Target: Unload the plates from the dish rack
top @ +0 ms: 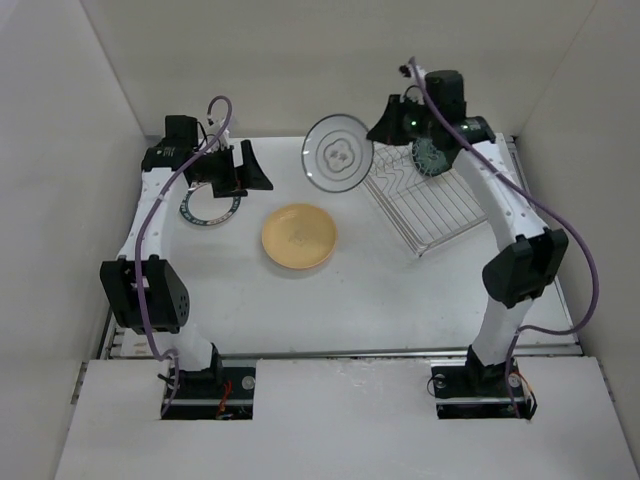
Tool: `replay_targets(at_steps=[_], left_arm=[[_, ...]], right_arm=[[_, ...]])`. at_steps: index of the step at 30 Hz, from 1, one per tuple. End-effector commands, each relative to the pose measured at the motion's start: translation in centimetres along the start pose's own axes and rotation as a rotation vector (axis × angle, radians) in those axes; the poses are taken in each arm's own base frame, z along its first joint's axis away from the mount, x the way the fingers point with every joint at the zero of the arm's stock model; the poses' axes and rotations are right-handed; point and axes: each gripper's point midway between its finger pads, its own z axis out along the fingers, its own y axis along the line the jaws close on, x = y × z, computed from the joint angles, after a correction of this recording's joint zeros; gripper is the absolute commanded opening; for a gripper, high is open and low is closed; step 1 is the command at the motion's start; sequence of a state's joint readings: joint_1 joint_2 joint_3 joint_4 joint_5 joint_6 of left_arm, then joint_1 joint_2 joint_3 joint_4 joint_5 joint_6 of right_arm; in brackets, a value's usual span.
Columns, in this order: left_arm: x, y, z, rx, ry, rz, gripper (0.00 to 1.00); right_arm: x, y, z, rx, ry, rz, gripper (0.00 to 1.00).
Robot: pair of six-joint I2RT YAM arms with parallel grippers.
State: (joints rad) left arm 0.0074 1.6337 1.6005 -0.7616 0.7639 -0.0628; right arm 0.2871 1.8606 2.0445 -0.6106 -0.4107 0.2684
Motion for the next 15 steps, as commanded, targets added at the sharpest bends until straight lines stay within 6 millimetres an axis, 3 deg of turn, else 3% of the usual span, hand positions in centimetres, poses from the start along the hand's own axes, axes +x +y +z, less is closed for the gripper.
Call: replay_targets(at_steps=[1,3,7,9,11,15], left_arm=[[-1.1,-1.4,-0.1,0.073,-0.009,0.038,0.91],[-1.4,-1.5,0.0,0.084,-0.007,0.025,0.91],[-1.3,-0.5,0.7,0.053,0.005,0.0,0.91],[-0.8,1.1,1.2,-0.011,0.021,-0.003,0.91],[-0.6,1.1,1.1,-0.012,0.028,0.003,0.91],[-0.1,0.8,1.2,0.011,0.044,-0.009,0.76]], right_arm=[[0.6,7.6,0.7,-0.348,0.012,-0.008,0.0],[2.3,9.7,1.5,-0.439,0.062,-0.008,0.0],[3.4,12.3,2.5,-0.509,0.077,-0.029,0.0],[4.2,12.4,3.3,-0.521,0.099,-0.016,0.0],[5.3,13.2,3.8,-0.542,0.126,-0.016,0.0],[5.7,13.9,4.4,-0.579,0.137,0.005,0.0]])
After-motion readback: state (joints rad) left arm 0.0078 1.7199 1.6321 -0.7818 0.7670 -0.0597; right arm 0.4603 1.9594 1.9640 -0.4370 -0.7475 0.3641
